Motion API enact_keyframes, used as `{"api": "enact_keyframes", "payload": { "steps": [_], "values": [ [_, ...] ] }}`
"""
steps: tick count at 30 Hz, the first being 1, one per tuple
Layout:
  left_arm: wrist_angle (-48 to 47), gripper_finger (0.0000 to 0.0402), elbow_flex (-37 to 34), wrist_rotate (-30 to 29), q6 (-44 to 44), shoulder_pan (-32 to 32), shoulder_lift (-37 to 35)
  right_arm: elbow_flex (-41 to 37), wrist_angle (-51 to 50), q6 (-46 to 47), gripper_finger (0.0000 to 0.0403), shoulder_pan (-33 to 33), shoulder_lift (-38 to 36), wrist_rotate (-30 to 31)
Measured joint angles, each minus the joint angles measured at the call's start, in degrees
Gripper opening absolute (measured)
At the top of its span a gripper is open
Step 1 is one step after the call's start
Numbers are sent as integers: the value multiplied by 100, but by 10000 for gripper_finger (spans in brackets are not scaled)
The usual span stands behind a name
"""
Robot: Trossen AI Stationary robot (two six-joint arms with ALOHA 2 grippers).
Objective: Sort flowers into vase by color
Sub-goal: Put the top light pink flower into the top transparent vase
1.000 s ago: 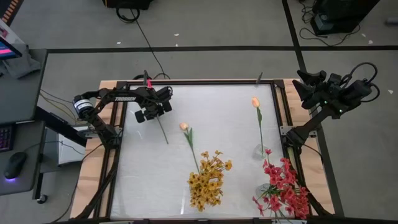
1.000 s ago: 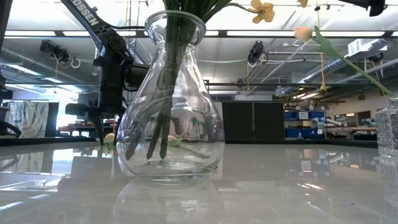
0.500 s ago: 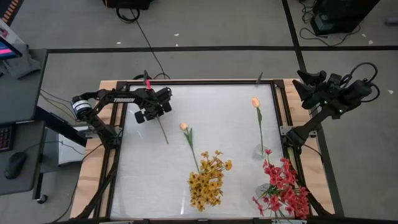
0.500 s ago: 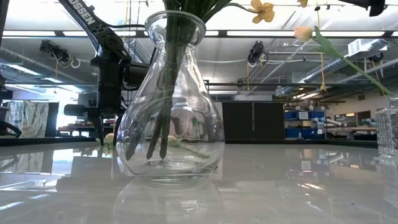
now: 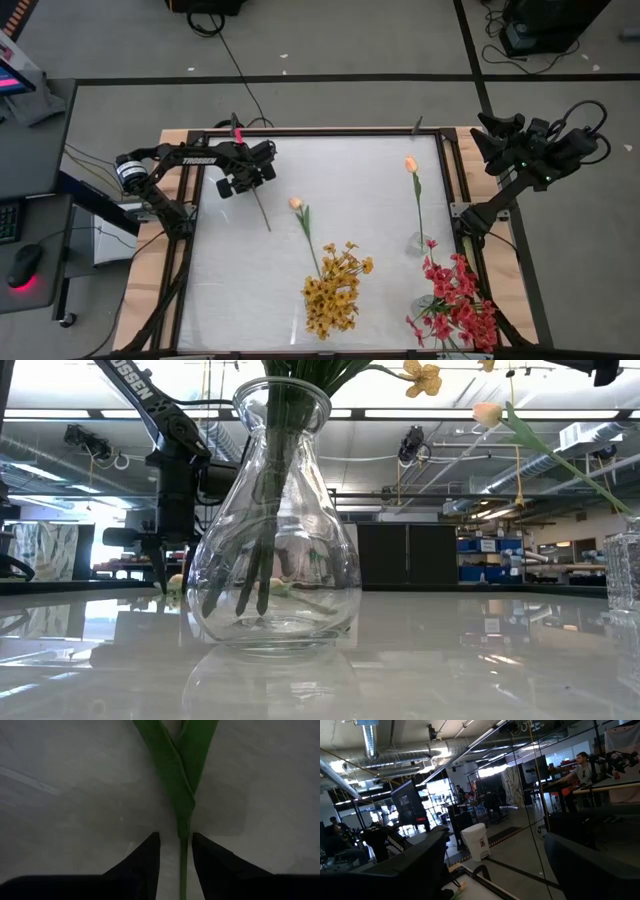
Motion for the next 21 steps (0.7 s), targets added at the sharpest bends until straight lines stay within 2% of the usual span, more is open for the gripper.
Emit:
{"api": "enact_keyframes", "payload": {
  "steps": [9, 21],
  "values": [
    [5, 71, -4, 48, -87, 0, 4, 0, 0, 0, 346, 0, 0, 0],
    [12, 36, -4, 68, -92, -2, 4, 0, -1, 0, 346, 0, 0, 0]
  ]
}}
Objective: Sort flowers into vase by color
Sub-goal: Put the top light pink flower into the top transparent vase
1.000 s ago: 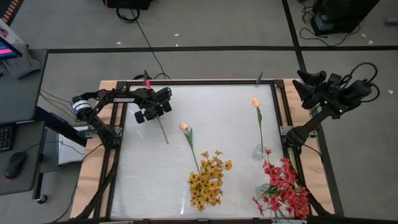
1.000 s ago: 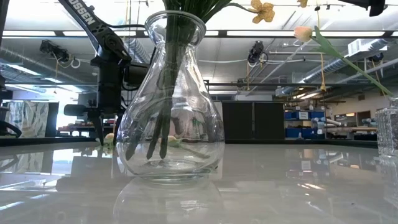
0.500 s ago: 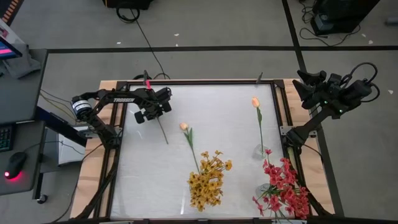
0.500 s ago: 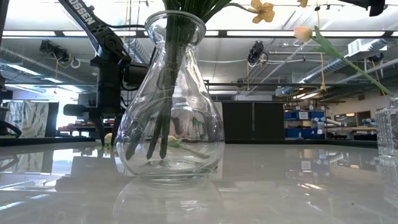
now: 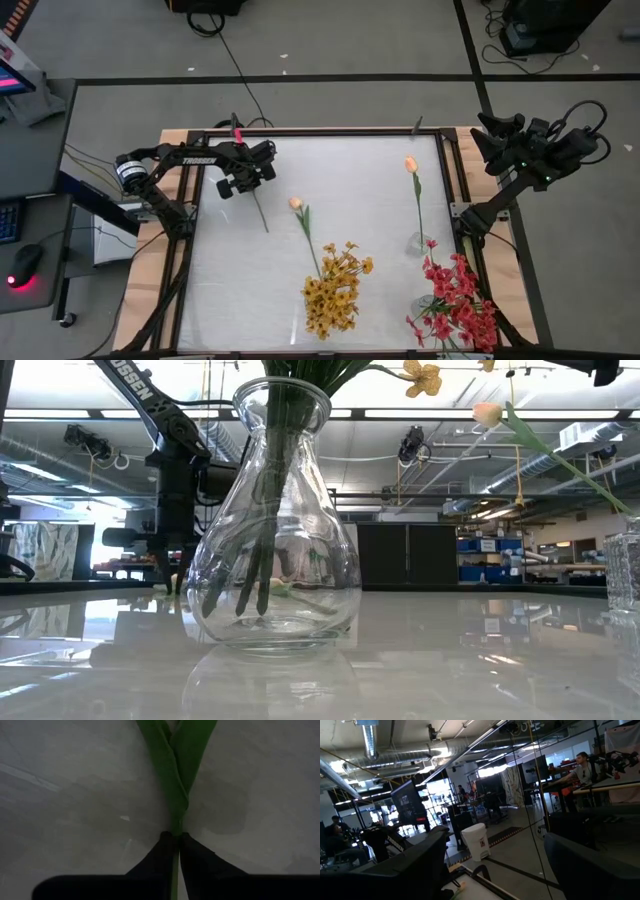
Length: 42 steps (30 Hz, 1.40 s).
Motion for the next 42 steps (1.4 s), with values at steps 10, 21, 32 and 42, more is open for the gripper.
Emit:
{"api": "enact_keyframes", "payload": {
  "steps": [10, 21, 32, 42],
  "values": [
    [-187, 29, 284, 107, 55, 43, 28, 0, 1, 0, 346, -1, 0, 0],
    [-144, 29, 317, 129, 410, -34, 26, 0, 1, 0, 346, -2, 0, 0],
    [-162, 28, 684, -13, 1776, -37, 15, 0, -1, 0, 346, -2, 0, 0],
    [-179, 11, 1257, -20, 2618, -40, 7, 0, -1, 0, 346, -2, 0, 0]
  ]
}}
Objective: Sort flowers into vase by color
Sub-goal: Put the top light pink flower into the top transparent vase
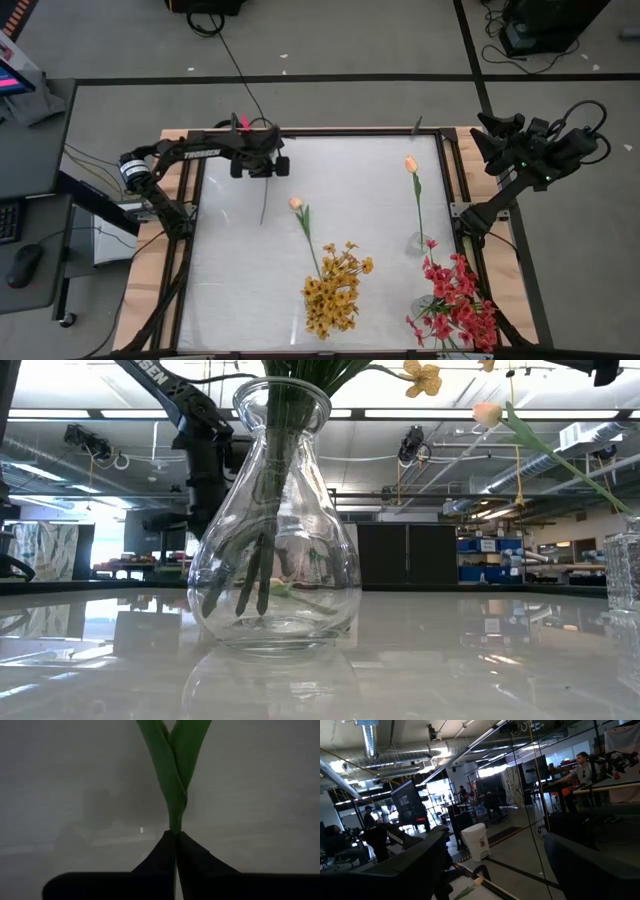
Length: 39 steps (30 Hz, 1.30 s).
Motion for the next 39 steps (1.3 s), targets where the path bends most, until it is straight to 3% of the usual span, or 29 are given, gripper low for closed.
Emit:
{"api": "enact_keyframes", "payload": {
  "steps": [8, 20, 31, 39],
  "values": [
    [-7, 10, 791, -2, 684, -8, -2, -1, 0, 0, 346, 0, 0, 0],
    [79, 9, 2352, -4, 2561, -183, -7, -1, 1, 0, 346, 1, 0, 0],
    [465, 9, 3354, -2, 3064, -577, -9, 0, 2, 0, 346, 1, 0, 0],
    [1212, 9, 3677, 138, 3442, -943, -11, -2, 0, 0, 346, 2, 0, 0]
  ]
}}
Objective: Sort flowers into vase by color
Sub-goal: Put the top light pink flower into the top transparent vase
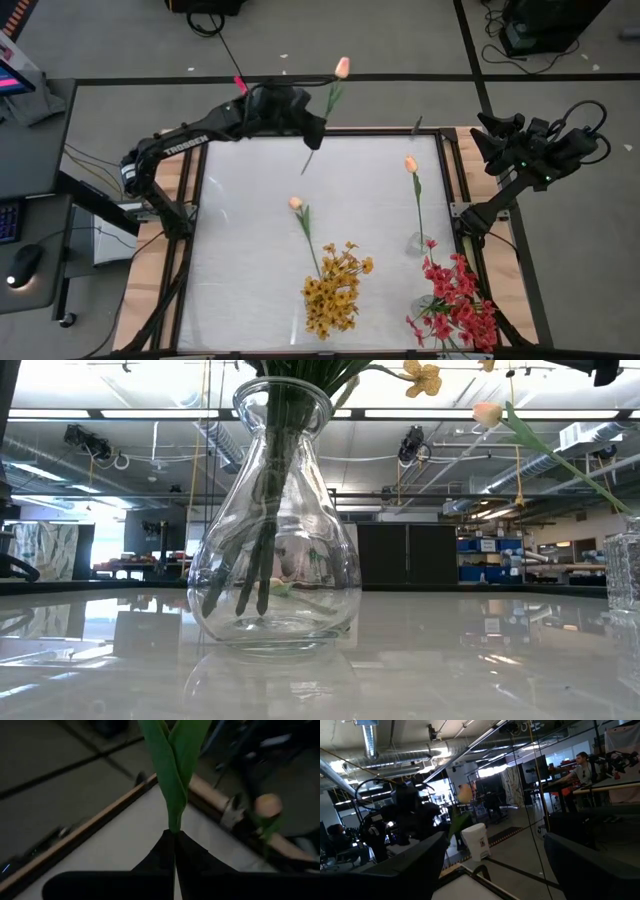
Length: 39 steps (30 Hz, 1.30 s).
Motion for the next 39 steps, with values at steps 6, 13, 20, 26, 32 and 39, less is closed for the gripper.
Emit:
{"api": "enact_keyframes", "payload": {
  "steps": [6, 13, 20, 26, 32, 39],
  "values": [
    [817, 9, 3, 218, 12, -230, 0, 1, 2, 0, 346, -1, 0, 0],
    [1686, 9, 3, 625, 315, -531, 0, 1, 1, 0, 346, -1, 0, 0],
    [2100, 9, 3, 637, 919, -913, 2, 2, 0, 0, 346, 0, 0, 0],
    [2390, 9, 3, 638, 1487, -1207, 41, 2, 1, 0, 346, 0, 0, 0],
    [2698, 9, 1, 735, 1561, -1394, 210, 0, 0, 0, 346, 0, 0, 0],
    [3493, 9, 1, 1044, 1599, -1598, 648, 0, 1, 0, 346, 0, 0, -22]
  ]
}}
